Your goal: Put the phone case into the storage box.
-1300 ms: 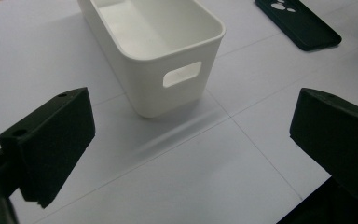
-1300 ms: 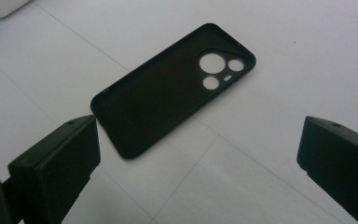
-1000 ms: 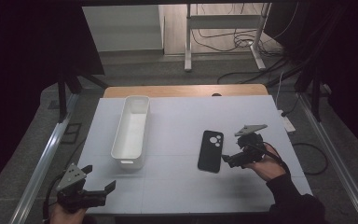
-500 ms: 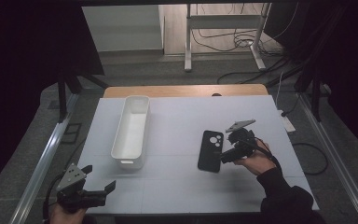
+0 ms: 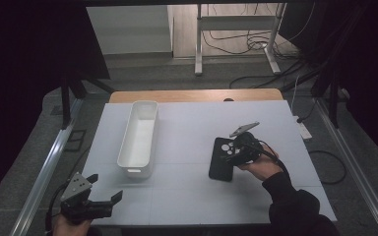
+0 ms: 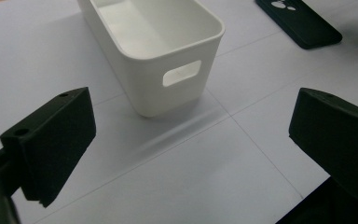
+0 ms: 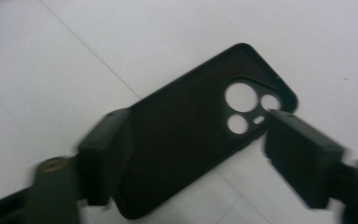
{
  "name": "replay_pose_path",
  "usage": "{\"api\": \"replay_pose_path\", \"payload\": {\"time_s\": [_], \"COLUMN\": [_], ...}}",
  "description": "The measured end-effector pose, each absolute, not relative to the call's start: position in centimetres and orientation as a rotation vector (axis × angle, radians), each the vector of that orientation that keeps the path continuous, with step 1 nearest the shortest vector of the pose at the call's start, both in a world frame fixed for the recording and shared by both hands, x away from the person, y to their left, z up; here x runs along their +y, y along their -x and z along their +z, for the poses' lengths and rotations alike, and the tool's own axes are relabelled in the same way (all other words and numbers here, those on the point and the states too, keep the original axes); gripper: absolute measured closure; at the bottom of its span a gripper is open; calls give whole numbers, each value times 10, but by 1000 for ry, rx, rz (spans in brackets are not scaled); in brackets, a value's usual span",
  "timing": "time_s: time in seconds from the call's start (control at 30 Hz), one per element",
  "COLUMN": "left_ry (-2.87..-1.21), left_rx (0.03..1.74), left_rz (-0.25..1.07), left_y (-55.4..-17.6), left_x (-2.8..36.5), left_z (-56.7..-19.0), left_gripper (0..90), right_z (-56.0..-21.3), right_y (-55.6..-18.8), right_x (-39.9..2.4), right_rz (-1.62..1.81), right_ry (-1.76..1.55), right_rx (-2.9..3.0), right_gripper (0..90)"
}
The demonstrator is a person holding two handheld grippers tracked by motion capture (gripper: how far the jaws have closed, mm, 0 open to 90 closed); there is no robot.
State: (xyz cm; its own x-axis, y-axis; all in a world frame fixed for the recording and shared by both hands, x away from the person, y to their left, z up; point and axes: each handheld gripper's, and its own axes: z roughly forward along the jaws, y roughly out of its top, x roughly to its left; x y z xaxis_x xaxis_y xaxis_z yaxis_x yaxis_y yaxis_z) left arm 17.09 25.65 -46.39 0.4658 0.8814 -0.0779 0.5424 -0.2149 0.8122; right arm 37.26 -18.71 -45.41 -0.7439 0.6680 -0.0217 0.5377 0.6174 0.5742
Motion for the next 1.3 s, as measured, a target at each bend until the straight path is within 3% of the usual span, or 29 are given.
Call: {"api": "replay_pose_path", "payload": {"time_s": [0.07, 0.3, 1.3], "left_ry": [-1893, -1892, -1893], "left_rx": [1193, 1194, 1193], "left_rz": [521, 522, 524], "left_y": [-171, -171, -171], "left_x": [256, 256, 256], "left_z": [-464, -464, -464], "left_gripper": [12, 13, 15], "right_z": [-454, -455, -497], "right_y": [-374, -377, -376], "right_x": [-186, -181, -183], "right_rz": [809, 768, 706], "right_ry": [-976, -911, -963], "right_rx": [2620, 2650, 2750], "right_gripper": [470, 894, 896]}}
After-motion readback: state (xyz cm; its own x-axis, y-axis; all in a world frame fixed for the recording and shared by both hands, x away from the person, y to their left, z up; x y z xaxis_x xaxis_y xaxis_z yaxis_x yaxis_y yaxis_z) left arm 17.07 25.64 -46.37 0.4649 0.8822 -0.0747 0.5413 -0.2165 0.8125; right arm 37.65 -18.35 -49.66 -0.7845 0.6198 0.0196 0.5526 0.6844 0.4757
